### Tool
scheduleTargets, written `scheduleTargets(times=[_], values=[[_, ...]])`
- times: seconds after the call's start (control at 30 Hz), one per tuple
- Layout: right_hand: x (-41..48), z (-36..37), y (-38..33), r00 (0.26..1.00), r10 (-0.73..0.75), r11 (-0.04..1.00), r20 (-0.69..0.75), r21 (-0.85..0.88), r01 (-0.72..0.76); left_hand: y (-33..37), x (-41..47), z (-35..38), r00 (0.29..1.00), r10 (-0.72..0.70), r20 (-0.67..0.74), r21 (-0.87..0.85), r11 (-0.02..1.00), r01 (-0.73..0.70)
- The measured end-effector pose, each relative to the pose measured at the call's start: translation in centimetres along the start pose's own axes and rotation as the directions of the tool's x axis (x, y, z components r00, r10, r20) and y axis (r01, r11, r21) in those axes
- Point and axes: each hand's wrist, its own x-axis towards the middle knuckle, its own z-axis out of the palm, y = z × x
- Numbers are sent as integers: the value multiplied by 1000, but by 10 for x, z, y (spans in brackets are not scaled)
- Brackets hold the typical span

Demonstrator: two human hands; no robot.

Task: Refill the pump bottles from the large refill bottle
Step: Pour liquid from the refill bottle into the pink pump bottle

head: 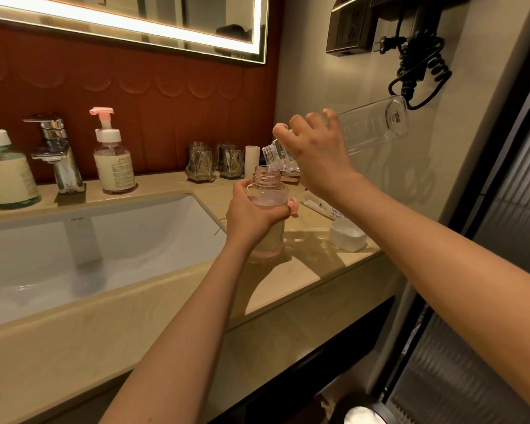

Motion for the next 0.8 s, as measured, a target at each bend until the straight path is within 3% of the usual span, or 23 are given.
scheduleTargets(times=[0.27,0.5,0.8], values=[[1,5,0,999,-12,1000,-45,-24,11,0,0,0,1000,-5,2,4,1000,5],[5,14,-1,970,-76,991,-229,-129,47,0,0,0,1000,-6,4,2,1000,6],[7,15,1,958,-172,974,-228,-182,132,1,0,0,1000,-7,1,-3,1000,7]])
